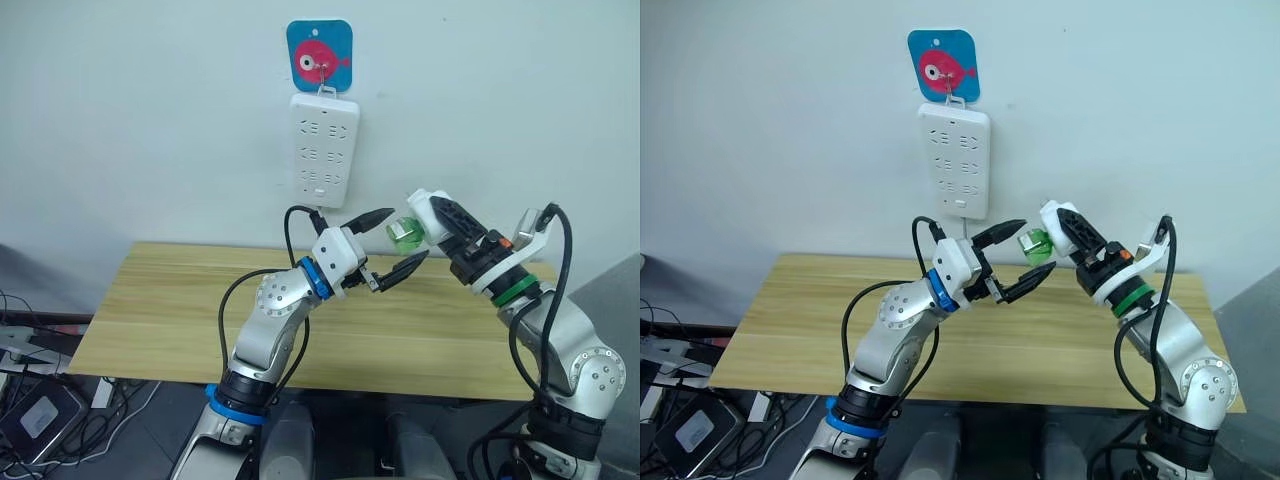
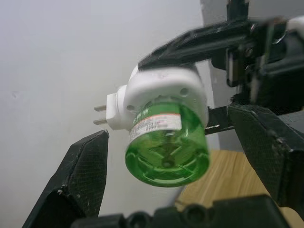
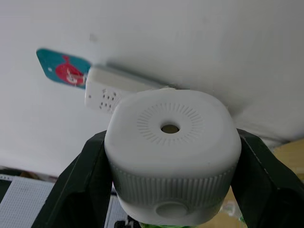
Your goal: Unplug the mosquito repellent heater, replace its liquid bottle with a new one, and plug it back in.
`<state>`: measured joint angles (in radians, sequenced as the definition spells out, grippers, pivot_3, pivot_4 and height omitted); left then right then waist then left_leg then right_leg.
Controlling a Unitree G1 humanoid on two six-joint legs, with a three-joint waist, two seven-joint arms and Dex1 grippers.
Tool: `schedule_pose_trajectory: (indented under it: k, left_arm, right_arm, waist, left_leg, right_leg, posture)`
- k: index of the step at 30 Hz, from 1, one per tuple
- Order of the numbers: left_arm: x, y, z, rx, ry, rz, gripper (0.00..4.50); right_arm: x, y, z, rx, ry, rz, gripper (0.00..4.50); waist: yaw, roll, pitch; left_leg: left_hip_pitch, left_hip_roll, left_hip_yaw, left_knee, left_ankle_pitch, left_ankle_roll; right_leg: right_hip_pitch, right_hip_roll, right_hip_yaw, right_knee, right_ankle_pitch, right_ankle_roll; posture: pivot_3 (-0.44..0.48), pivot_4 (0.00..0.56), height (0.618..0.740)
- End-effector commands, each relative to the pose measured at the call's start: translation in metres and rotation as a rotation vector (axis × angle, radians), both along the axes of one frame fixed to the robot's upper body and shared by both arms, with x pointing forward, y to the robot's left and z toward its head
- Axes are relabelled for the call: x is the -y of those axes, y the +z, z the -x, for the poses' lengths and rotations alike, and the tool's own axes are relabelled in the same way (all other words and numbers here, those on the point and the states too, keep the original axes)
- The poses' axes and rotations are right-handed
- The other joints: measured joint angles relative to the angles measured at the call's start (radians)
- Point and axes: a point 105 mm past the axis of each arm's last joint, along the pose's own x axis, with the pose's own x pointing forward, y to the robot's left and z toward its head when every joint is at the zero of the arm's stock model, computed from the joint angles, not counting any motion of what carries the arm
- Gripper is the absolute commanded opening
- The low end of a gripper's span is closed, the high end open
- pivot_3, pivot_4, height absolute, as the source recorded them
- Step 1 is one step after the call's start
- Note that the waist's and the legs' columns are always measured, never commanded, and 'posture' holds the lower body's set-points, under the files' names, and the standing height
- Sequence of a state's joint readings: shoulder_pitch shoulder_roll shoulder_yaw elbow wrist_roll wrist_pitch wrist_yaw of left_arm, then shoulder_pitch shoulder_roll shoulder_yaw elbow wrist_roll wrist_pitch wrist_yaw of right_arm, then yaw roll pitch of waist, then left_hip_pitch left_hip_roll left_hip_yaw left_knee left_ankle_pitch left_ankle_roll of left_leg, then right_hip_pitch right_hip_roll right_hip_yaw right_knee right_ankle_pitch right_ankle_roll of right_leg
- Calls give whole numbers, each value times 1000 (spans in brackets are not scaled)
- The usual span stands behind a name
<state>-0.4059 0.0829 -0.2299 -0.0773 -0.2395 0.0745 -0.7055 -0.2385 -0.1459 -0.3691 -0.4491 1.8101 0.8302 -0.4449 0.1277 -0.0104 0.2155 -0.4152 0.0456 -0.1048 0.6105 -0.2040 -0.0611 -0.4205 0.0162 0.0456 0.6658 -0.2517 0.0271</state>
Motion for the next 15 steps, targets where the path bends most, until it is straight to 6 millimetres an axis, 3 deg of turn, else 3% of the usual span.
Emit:
schedule_pose_trajectory:
  k: [1,5,8,13,15]
  left_arm:
    - [3,11,-2,56,14,19,4472]
    - [3,12,-3,61,14,27,4472]
    - [5,13,1,62,-6,37,3892]
    - [6,12,5,64,-23,35,2407]
    - [7,11,5,60,-24,30,2265]
  right_arm:
    - [-4,13,8,53,18,-23,2960]
    - [-3,13,7,45,12,-20,2960]
    - [-2,13,6,45,6,-22,2960]
    - [2,12,5,43,-2,-10,2960]
    - [3,12,5,41,-6,-14,2960]
  waist:
    - [2,0,0]
    - [3,0,0]
    - [3,0,0]
    - [4,0,0]
    - [4,0,0]
  left_leg:
    - [0,0,0,0,0,0]
    - [0,0,0,0,0,0]
    - [0,0,0,0,0,0]
    - [-1,0,0,0,0,0]
    - [-1,0,0,0,0,0]
  right_leg:
    - [0,0,0,0,0,0]
    - [0,0,0,0,0,0]
    - [0,0,0,-1,0,0]
    - [0,0,0,-1,0,0]
    - [0,0,0,-1,0,0]
  posture:
    - [325,208,740]
    - [323,209,740]
    - [316,208,740]
    - [314,208,740]
    - [313,207,740]
